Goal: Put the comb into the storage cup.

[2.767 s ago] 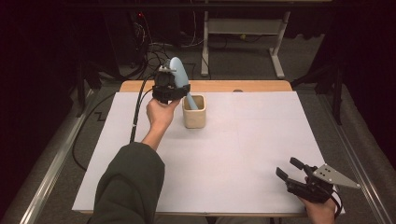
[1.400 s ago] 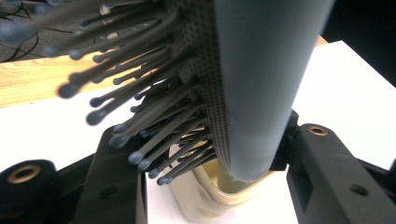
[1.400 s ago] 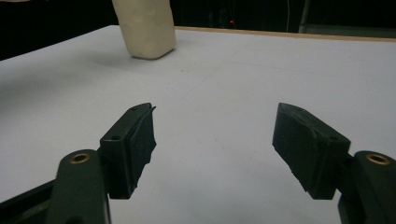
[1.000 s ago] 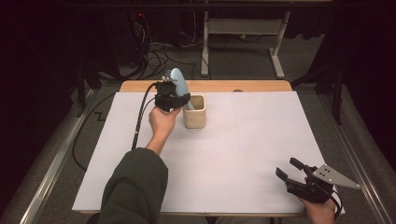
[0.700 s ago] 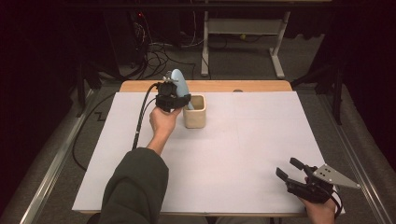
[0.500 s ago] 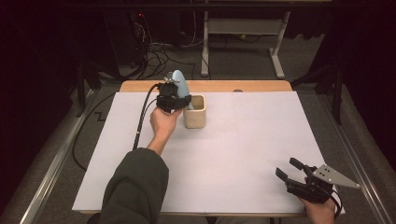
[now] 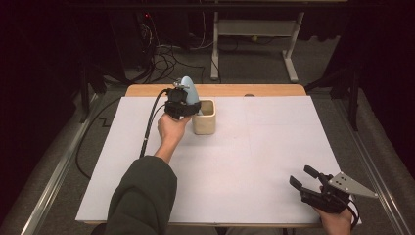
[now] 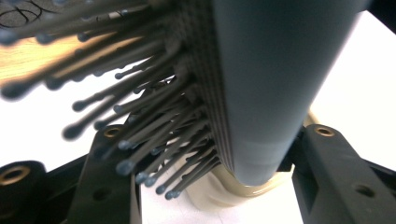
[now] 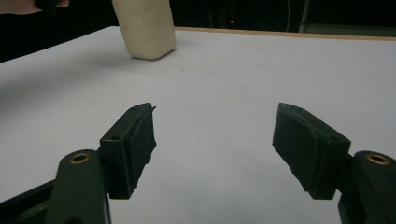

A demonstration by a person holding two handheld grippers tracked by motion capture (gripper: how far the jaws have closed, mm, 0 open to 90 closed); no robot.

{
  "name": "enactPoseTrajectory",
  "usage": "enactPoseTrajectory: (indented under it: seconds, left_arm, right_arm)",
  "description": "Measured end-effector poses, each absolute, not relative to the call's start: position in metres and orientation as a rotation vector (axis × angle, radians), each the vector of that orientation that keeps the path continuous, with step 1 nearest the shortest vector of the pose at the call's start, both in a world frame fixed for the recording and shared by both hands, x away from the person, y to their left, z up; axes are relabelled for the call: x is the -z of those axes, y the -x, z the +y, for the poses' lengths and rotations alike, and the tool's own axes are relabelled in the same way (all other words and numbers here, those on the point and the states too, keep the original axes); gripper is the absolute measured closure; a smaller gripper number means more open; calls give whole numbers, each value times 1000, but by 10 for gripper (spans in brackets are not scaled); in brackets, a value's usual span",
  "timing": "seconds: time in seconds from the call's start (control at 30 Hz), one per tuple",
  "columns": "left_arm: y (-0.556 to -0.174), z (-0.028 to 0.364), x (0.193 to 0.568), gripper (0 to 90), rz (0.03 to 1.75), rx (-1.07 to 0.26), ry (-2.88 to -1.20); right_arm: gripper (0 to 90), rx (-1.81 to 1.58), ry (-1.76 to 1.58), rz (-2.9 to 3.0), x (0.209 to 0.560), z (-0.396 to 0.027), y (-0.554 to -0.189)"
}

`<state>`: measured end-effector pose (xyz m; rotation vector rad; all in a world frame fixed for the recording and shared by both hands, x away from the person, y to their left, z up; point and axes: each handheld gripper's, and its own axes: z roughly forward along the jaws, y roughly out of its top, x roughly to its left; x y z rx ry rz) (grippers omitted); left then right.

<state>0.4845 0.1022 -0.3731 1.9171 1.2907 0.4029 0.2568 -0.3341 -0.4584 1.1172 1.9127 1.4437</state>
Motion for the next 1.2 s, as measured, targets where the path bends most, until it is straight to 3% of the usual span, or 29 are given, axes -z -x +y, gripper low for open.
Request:
enactPoseTrajectory:
  seconds: [0.53,1.2]
  left_arm:
    - [-483,110,371,316,1292,-444,-1939]
    - [-471,122,367,317,1256,-462,-1910]
  right_arm:
    - [302,-1444,-1115,1916,459,-334,-257]
    - [302,-1437,-1115,1911,458,-333,-257]
